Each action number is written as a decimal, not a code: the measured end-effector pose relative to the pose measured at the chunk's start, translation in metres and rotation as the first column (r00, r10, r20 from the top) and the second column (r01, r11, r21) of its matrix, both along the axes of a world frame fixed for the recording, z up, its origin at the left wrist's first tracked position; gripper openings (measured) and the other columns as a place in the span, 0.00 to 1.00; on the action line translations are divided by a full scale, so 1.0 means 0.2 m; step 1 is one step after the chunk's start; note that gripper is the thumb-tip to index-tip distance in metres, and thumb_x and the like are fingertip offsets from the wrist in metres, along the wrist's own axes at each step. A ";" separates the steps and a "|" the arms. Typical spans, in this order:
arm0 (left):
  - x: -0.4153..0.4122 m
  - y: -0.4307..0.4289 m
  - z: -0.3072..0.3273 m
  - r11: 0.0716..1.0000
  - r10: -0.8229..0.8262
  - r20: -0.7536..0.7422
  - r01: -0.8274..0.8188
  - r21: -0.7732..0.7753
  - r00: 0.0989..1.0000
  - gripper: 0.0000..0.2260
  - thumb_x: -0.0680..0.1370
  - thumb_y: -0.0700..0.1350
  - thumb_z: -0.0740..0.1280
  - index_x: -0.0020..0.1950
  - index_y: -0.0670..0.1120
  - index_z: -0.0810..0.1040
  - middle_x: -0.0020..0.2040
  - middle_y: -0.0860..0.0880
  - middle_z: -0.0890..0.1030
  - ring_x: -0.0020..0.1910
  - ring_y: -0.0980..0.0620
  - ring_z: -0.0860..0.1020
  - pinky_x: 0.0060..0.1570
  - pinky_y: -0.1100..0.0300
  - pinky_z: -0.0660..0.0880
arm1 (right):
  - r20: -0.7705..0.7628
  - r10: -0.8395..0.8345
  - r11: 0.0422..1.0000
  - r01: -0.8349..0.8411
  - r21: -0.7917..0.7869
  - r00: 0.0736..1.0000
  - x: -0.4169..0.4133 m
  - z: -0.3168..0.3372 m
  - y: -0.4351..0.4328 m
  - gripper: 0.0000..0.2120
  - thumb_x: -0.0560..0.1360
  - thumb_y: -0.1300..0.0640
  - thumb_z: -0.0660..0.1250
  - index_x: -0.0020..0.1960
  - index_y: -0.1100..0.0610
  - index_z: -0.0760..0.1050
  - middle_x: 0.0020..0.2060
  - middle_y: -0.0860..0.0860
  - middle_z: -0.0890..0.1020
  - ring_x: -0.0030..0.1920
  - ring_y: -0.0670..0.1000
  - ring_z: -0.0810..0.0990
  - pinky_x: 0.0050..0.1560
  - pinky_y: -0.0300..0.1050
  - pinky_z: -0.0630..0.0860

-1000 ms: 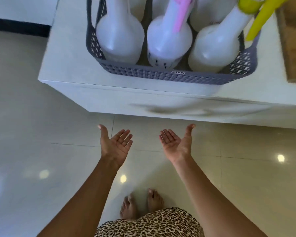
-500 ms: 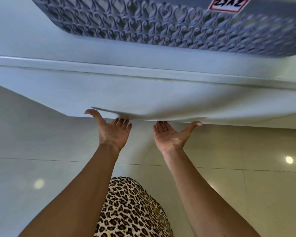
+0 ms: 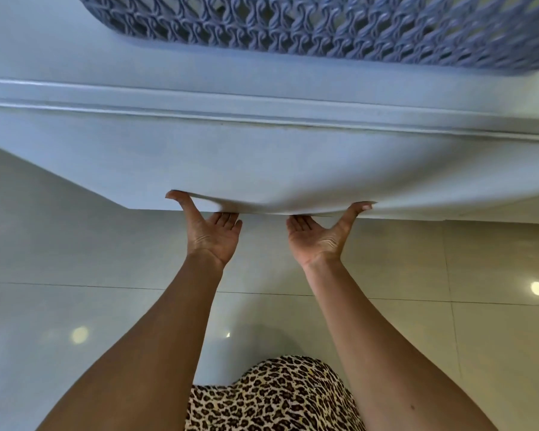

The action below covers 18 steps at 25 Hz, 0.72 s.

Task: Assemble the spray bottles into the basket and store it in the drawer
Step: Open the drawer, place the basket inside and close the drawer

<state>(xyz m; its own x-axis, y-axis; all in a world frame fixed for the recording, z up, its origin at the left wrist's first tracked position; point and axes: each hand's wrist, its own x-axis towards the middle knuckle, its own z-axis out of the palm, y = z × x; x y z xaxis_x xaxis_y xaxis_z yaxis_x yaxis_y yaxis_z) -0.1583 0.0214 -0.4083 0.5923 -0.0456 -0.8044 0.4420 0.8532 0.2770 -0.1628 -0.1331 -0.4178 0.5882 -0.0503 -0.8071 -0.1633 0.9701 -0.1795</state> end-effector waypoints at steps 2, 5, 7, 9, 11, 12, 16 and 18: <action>-0.04 0.00 -0.01 1.000 -0.001 -0.017 0.001 0.008 1.000 0.54 0.63 0.75 0.55 0.73 0.36 0.49 0.76 0.41 0.56 0.75 0.47 0.55 0.76 0.50 0.49 | -0.022 0.002 1.000 -0.002 0.006 1.000 -0.04 -0.02 0.00 0.67 0.39 0.29 0.70 0.68 0.68 0.61 0.63 0.59 0.72 0.64 0.55 0.73 0.71 0.48 0.65; -0.14 0.00 -0.02 1.000 0.008 -0.030 -0.008 0.007 1.000 0.54 0.63 0.76 0.54 0.73 0.36 0.49 0.76 0.41 0.56 0.75 0.47 0.55 0.76 0.50 0.49 | -0.038 0.013 1.000 -0.013 0.014 0.999 -0.13 0.00 0.01 0.66 0.41 0.28 0.69 0.68 0.67 0.62 0.67 0.58 0.70 0.67 0.54 0.70 0.72 0.48 0.64; -0.22 0.00 -0.01 1.000 0.019 -0.045 -0.019 0.012 0.999 0.55 0.62 0.76 0.54 0.73 0.37 0.49 0.76 0.42 0.57 0.75 0.48 0.57 0.75 0.50 0.49 | -0.056 0.018 0.999 -0.017 0.029 0.998 -0.21 0.01 0.02 0.61 0.50 0.25 0.65 0.69 0.67 0.61 0.68 0.58 0.68 0.68 0.54 0.69 0.72 0.48 0.63; -0.30 -0.01 0.01 1.000 0.019 -0.060 -0.018 0.018 0.998 0.54 0.63 0.76 0.54 0.73 0.37 0.50 0.76 0.42 0.57 0.75 0.48 0.57 0.75 0.50 0.50 | -0.065 0.032 0.999 -0.030 0.039 0.997 -0.30 0.03 0.02 0.56 0.59 0.25 0.61 0.70 0.67 0.59 0.67 0.58 0.69 0.67 0.54 0.69 0.72 0.47 0.62; -0.36 0.00 0.04 1.000 0.014 -0.080 -0.012 0.024 0.997 0.53 0.63 0.76 0.54 0.73 0.37 0.50 0.76 0.42 0.56 0.75 0.47 0.57 0.75 0.51 0.50 | -0.079 0.047 0.998 -0.044 0.051 0.996 -0.36 0.06 0.02 0.55 0.61 0.25 0.59 0.71 0.67 0.57 0.69 0.59 0.66 0.69 0.56 0.66 0.74 0.48 0.59; -0.38 0.00 0.04 1.000 0.007 -0.088 -0.004 0.031 0.996 0.53 0.64 0.76 0.55 0.73 0.37 0.50 0.76 0.42 0.56 0.75 0.47 0.58 0.75 0.51 0.51 | -0.089 0.057 0.997 -0.053 0.052 0.994 -0.38 0.07 0.02 0.55 0.61 0.25 0.59 0.71 0.67 0.56 0.69 0.59 0.65 0.70 0.56 0.64 0.74 0.49 0.58; -0.40 0.00 0.14 0.997 -0.015 -0.109 0.023 0.076 0.994 0.47 0.69 0.73 0.52 0.73 0.37 0.53 0.75 0.44 0.60 0.73 0.47 0.61 0.74 0.53 0.54 | -0.133 0.121 0.992 -0.123 -0.011 0.984 -0.43 0.15 -0.01 0.53 0.63 0.24 0.57 0.69 0.67 0.60 0.57 0.56 0.71 0.53 0.50 0.74 0.67 0.42 0.66; -0.41 0.01 0.25 0.989 -0.050 -0.118 0.066 0.133 0.992 0.40 0.73 0.68 0.50 0.73 0.39 0.54 0.75 0.45 0.61 0.72 0.46 0.63 0.74 0.53 0.55 | -0.165 0.177 0.981 -0.188 -0.049 0.970 -0.47 0.23 -0.04 0.50 0.66 0.26 0.53 0.71 0.66 0.58 0.68 0.56 0.67 0.65 0.53 0.71 0.73 0.46 0.60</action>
